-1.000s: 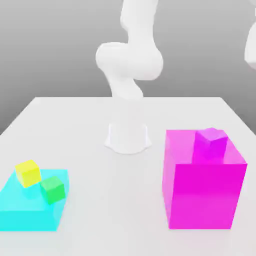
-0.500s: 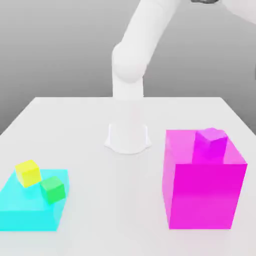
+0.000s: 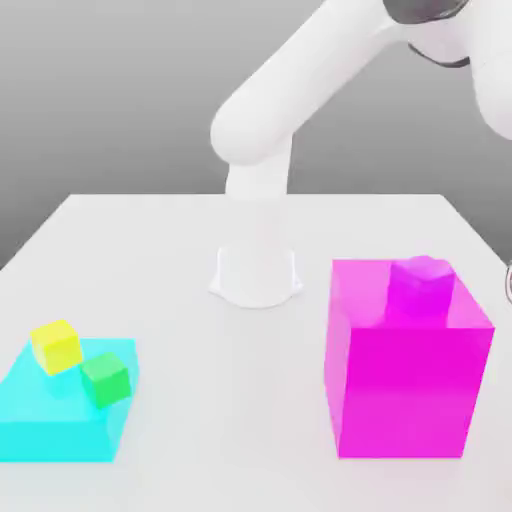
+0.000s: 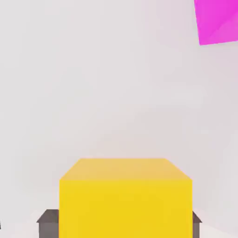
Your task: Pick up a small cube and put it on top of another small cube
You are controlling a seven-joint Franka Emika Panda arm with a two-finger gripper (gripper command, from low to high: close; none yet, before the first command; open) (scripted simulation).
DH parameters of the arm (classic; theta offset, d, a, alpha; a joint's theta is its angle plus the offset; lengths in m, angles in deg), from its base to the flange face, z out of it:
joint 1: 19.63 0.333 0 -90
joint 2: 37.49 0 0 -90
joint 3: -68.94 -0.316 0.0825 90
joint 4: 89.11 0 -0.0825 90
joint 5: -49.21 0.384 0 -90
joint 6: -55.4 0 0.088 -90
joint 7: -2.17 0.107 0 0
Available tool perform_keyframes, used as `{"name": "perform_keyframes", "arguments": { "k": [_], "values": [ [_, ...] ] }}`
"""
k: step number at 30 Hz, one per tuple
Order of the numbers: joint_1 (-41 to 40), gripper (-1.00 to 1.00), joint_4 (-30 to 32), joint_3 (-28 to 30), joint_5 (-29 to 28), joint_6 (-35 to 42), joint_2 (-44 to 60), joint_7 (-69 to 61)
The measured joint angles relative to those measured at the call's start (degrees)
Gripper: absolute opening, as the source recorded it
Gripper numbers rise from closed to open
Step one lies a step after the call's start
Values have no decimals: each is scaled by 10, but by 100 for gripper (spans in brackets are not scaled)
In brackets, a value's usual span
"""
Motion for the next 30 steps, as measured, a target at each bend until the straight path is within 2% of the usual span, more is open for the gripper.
{"name": "perform_keyframes", "arguments": {
  "k": [2, 6, 14, 20, 25, 30],
  "values": [
    [1, -100, 1, 1, -1, 2, 2, 2],
    [45, -100, 22, 69, -61, 37, 77, 34],
    [106, -100, 70, 243, -161, 20, 191, 71],
    [179, -100, 125, 407, -224, 18, 241, 93],
    [248, -100, 166, 557, -226, 29, 245, 76],
    [272, -100, 206, 664, -207, 44, 232, 43]
  ]
}}
